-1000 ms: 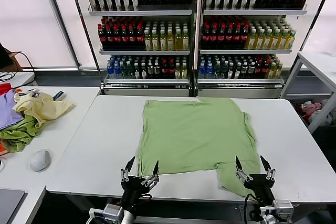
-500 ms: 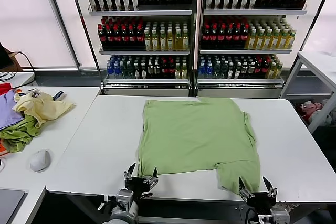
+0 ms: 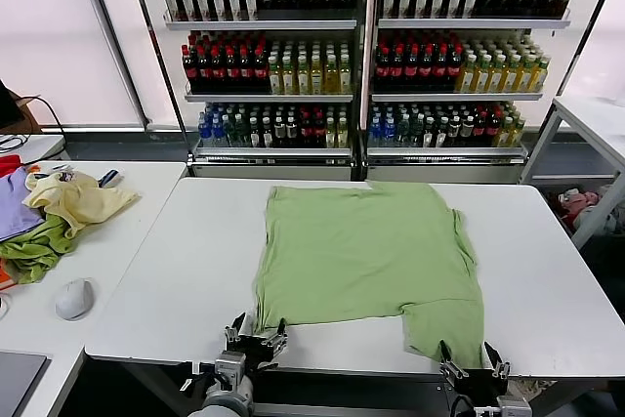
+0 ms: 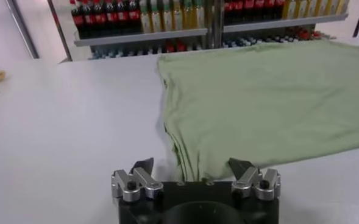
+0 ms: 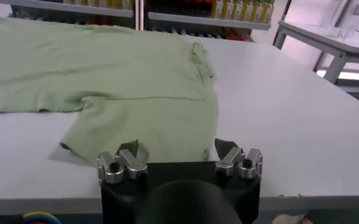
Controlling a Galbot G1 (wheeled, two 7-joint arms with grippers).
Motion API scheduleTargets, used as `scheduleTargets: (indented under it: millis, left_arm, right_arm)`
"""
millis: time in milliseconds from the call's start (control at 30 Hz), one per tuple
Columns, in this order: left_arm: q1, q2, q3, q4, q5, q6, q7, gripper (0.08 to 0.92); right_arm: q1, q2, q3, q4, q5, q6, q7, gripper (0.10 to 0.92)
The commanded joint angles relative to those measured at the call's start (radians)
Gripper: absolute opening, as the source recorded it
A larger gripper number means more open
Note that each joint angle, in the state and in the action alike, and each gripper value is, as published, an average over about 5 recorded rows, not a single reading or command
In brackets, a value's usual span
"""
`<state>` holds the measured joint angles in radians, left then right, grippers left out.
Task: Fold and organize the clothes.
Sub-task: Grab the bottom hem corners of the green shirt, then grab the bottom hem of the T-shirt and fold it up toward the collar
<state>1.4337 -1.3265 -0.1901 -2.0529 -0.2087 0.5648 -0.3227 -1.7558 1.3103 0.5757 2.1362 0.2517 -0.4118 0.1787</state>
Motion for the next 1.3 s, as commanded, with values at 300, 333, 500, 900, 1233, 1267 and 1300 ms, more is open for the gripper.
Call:
scheduleTargets:
  millis: [300, 333, 500, 900, 1233, 1267, 1300]
  left_arm:
    - [-0.028, 0.026, -0.006, 0.019, -0.126, -0.006, 0.004, 0.463]
    - [-0.029, 0.029, -0.007, 0.019, -0.128, -0.01, 0.006, 0.428]
    - [-0.024, 0.038, -0.014, -0.008, -0.13, -0.056, 0.005, 0.29]
    - [-0.031, 0.097, -0.044, -0.114, -0.157, -0.128, 0.032, 0.098]
    - [-0.139, 0.124, -0.024, -0.048, -0.187, -0.134, 0.058, 0.098]
    - [-0.155, 0.127, -0.021, -0.036, -0.19, -0.134, 0.058, 0.098]
    - [-0.168, 0.131, -0.016, -0.026, -0.191, -0.134, 0.059, 0.098]
  right_arm:
    - [0.003, 0.005, -0.004, -0.018, 0.025, -0.024, -0.002, 0.399]
    - [0.003, 0.005, -0.003, -0.015, 0.025, -0.021, -0.003, 0.382]
    - [0.004, -0.002, 0.007, 0.009, 0.022, 0.009, -0.018, 0.278]
    - [0.082, -0.052, 0.067, 0.085, 0.074, 0.129, -0.041, 0.136]
    - [0.315, -0.129, 0.054, -0.018, 0.131, 0.106, -0.026, 0.136]
    - [0.338, -0.135, 0.049, -0.033, 0.131, 0.105, -0.025, 0.136]
    - [0.36, -0.141, 0.044, -0.049, 0.131, 0.104, -0.024, 0.136]
